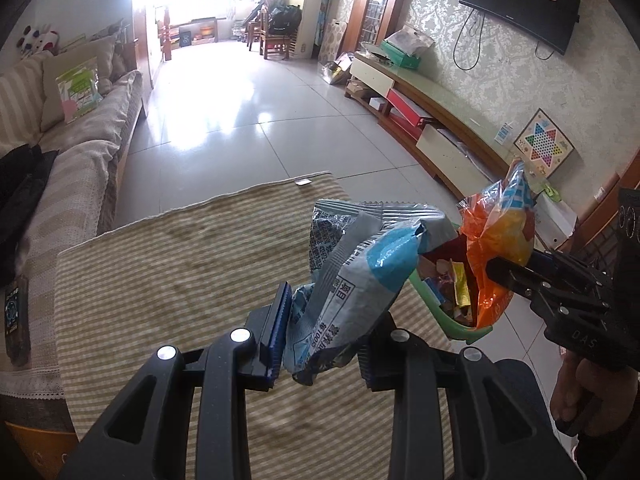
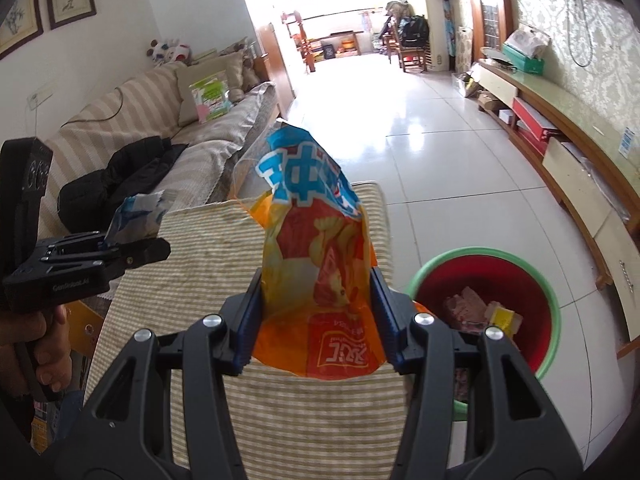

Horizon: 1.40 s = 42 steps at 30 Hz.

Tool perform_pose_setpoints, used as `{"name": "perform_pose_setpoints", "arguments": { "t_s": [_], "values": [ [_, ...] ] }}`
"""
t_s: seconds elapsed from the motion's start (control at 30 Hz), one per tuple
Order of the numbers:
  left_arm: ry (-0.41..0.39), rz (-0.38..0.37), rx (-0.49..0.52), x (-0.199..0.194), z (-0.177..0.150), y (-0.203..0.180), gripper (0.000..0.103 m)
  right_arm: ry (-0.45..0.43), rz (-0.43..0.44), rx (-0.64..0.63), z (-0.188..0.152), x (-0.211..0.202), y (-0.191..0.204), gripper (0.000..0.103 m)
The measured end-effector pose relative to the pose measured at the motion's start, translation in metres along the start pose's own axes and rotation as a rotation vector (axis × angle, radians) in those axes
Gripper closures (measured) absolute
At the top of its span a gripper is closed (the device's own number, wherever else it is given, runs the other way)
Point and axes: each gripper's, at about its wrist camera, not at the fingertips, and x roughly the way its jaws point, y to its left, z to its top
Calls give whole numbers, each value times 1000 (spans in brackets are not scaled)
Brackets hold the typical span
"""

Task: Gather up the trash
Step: 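Carry the orange bag and foil wrapper over the red bin, then open both tools over the red bin to drop bag and wrapper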

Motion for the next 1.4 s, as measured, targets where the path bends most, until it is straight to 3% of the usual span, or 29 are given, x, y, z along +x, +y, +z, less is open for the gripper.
{"name": "perform_pose_setpoints", "arguments": {
  "t_s": [0.4, 0.87, 1.4],
  "values": [
    [31, -92, 97, 36, 23, -89, 76, -54, -87, 125, -1, -29, -86, 54],
    [79, -177, 201, 83, 41, -181, 76, -82, -170, 232, -18, -60, -160, 54],
    [148, -202, 235, 133, 46, -230, 75, -72, -206, 302, -38, -65, -204, 54]
  ]
}}
